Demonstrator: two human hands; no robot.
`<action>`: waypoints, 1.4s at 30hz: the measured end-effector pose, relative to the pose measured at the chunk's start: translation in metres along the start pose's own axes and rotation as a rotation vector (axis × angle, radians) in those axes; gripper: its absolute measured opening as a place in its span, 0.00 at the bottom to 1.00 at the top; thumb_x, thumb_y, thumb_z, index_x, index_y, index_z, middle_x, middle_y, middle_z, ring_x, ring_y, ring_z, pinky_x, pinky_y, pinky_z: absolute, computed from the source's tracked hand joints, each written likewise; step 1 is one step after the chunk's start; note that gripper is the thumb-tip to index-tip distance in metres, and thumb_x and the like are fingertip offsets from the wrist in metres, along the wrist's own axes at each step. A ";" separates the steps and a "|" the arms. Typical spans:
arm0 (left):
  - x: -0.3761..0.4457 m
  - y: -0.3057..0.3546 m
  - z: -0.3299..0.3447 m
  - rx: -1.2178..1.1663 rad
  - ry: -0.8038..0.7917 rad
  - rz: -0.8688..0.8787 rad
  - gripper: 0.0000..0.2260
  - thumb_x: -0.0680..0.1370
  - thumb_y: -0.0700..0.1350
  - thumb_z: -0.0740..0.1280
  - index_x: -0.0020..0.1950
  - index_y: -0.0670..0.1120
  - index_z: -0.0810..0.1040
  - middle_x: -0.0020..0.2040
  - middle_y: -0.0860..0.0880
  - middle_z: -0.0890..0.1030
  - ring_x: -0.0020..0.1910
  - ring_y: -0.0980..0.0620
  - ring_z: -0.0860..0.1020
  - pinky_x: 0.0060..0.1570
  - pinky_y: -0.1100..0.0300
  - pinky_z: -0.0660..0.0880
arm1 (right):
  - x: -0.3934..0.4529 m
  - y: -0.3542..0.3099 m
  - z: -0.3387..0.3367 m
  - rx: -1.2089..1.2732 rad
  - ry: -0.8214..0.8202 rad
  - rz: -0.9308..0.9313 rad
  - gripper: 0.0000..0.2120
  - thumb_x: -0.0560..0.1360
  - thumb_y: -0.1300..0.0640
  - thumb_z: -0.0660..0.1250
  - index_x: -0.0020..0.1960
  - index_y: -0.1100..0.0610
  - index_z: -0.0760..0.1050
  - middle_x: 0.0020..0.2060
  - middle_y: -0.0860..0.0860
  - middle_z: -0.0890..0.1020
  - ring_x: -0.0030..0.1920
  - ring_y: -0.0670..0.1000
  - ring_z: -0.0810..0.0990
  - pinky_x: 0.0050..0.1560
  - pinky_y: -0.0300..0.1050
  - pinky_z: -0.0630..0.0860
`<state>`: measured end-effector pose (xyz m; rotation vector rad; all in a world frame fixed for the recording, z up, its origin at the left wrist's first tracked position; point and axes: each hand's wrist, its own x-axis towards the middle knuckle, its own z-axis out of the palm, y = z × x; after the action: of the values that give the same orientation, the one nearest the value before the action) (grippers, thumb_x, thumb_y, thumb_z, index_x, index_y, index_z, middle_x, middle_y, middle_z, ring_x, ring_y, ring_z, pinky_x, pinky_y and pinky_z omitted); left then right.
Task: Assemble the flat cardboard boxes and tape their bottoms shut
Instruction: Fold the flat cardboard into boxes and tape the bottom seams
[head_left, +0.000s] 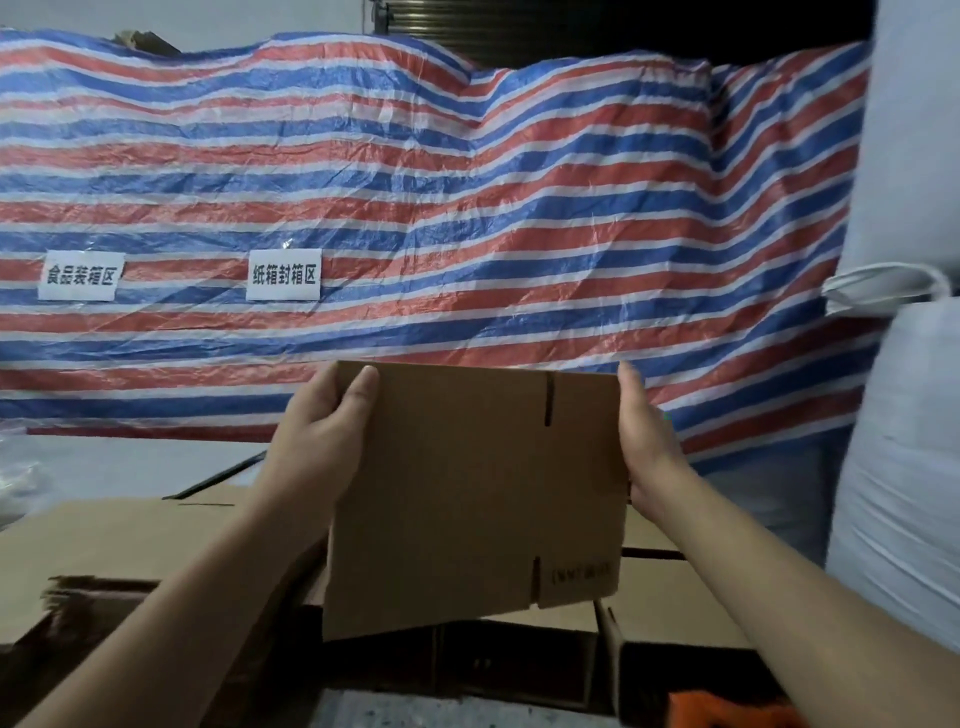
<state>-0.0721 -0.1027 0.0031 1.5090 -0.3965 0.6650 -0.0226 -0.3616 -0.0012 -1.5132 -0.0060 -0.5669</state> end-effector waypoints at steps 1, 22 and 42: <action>-0.001 -0.001 0.005 -0.002 -0.019 -0.019 0.08 0.81 0.53 0.61 0.52 0.53 0.79 0.44 0.55 0.83 0.48 0.53 0.81 0.48 0.53 0.75 | -0.005 -0.001 -0.010 0.000 0.019 -0.001 0.32 0.75 0.25 0.52 0.60 0.47 0.79 0.51 0.49 0.85 0.52 0.52 0.83 0.58 0.55 0.78; -0.085 -0.100 0.017 0.090 -0.098 -0.500 0.11 0.79 0.52 0.66 0.50 0.44 0.80 0.47 0.43 0.81 0.48 0.44 0.80 0.50 0.47 0.77 | -0.096 0.120 -0.055 -0.090 0.188 0.178 0.22 0.79 0.39 0.62 0.33 0.52 0.67 0.24 0.47 0.69 0.26 0.48 0.70 0.34 0.46 0.67; -0.043 -0.095 -0.003 0.008 -0.706 -0.589 0.18 0.74 0.55 0.70 0.60 0.47 0.83 0.56 0.42 0.83 0.51 0.47 0.83 0.43 0.57 0.79 | -0.104 0.121 -0.057 0.065 0.156 0.139 0.17 0.76 0.44 0.70 0.46 0.60 0.78 0.32 0.51 0.84 0.35 0.53 0.86 0.30 0.43 0.79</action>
<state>-0.0463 -0.1005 -0.0983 1.7299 -0.4418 -0.3483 -0.0900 -0.3840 -0.1549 -1.3907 0.1977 -0.5661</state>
